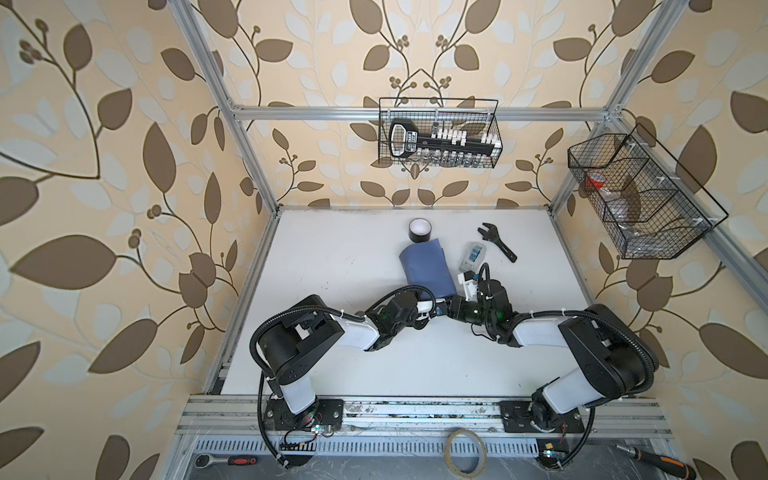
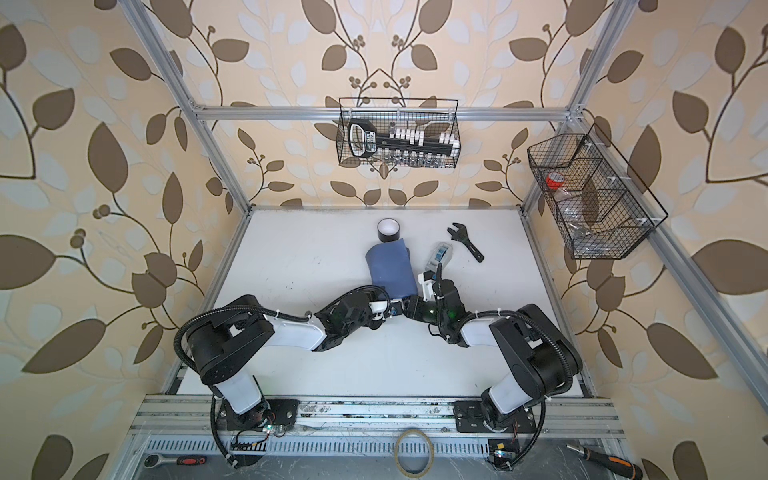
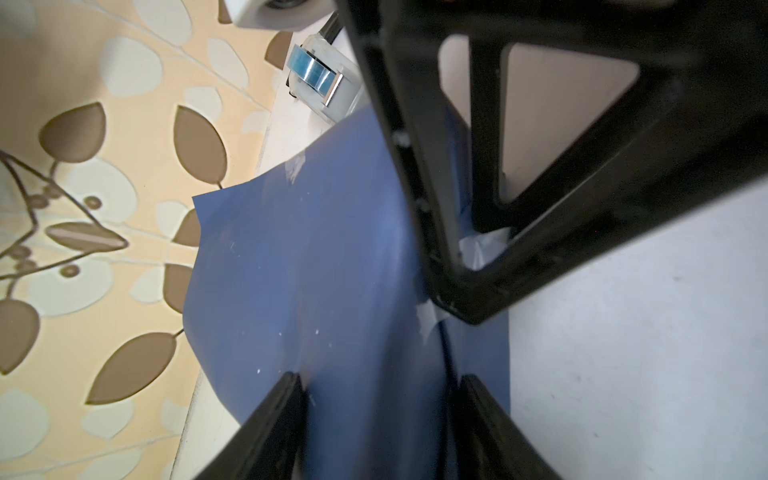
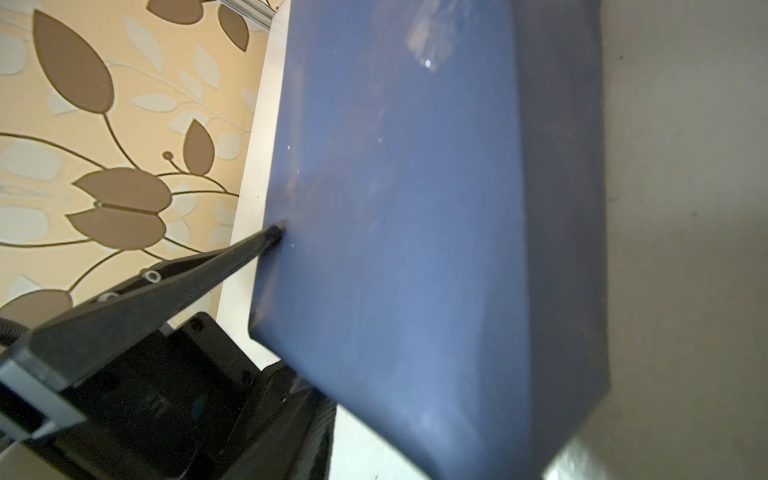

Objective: Wrap the gift box in paper

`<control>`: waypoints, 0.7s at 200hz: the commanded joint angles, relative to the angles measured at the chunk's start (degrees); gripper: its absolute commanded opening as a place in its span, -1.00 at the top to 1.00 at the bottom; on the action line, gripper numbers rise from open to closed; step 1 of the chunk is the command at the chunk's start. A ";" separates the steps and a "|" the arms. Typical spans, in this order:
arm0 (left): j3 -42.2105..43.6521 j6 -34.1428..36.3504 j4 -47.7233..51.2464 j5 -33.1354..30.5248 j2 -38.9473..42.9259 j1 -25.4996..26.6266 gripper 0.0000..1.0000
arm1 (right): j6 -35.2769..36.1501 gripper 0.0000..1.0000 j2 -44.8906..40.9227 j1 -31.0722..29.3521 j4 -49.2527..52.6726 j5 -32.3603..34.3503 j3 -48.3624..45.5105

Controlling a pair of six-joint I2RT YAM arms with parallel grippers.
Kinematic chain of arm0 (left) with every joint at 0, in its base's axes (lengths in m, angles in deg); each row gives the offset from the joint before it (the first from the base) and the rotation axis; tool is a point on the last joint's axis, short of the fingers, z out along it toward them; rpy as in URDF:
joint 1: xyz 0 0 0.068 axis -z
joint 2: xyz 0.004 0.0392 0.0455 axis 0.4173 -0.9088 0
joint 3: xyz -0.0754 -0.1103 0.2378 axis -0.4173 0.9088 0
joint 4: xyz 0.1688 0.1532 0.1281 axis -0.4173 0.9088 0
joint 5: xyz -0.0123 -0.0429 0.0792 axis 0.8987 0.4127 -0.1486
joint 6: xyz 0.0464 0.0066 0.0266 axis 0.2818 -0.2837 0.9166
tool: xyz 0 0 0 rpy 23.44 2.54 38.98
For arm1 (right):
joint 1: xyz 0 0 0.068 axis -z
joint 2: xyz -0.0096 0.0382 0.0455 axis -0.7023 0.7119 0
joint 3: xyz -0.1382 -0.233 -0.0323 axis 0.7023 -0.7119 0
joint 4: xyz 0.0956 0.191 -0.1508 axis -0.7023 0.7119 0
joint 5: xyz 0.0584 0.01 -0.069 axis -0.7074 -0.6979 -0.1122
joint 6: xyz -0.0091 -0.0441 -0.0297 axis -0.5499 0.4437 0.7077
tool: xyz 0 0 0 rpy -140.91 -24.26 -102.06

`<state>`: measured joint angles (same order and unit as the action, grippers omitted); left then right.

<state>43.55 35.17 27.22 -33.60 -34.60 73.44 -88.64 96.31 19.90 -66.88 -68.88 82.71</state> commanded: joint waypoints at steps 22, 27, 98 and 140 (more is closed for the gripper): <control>0.81 1.40 9.98 -0.93 -2.60 -0.48 -0.18 | 1.51 0.01 -3.10 0.70 2.18 0.89 -1.10; 0.78 1.35 9.98 -0.93 -2.56 -0.50 -0.18 | 1.67 0.01 -3.41 0.79 2.44 0.96 -1.40; 0.74 1.30 10.07 -1.02 -2.65 -0.47 -0.19 | 5.37 0.05 -11.14 1.31 6.78 2.14 -5.55; 0.75 1.30 10.10 -0.99 -2.74 -0.46 -0.18 | 5.47 0.67 -9.71 -2.08 4.11 1.98 -4.41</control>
<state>43.49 35.15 27.35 -33.64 -34.60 73.44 -83.76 85.38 19.27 -61.39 -67.27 77.87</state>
